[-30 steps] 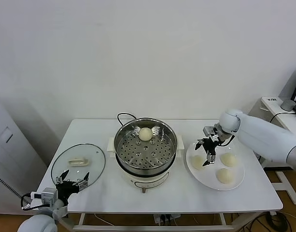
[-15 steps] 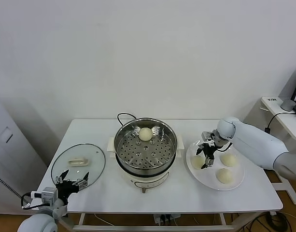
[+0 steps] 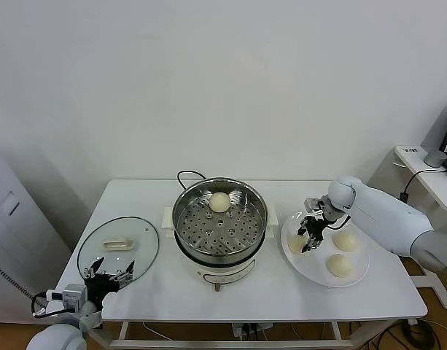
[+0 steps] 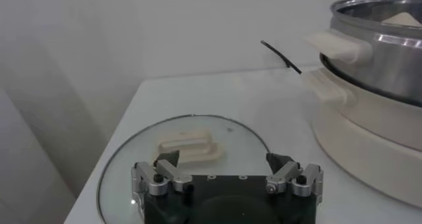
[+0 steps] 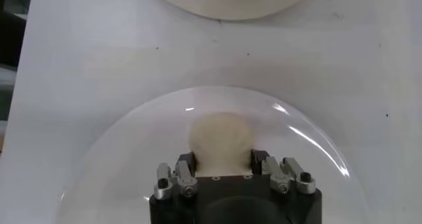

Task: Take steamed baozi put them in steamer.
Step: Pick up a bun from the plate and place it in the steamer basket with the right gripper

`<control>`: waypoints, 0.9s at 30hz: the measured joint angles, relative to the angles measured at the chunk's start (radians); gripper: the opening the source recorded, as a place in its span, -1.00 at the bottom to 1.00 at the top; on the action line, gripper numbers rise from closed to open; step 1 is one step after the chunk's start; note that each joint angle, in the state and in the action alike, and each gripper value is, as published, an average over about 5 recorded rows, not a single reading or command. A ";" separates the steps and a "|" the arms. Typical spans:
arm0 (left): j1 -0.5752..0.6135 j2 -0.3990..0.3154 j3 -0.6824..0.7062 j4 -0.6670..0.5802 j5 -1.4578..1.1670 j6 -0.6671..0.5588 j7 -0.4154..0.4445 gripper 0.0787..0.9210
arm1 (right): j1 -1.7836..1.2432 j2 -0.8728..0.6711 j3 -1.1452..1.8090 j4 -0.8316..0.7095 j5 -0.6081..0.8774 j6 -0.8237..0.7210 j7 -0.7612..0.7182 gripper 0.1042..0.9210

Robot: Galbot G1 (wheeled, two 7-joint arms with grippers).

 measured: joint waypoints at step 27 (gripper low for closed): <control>0.016 0.002 -0.008 -0.032 -0.002 0.002 -0.007 0.77 | 0.660 0.029 -0.477 0.386 0.689 -0.259 0.057 0.01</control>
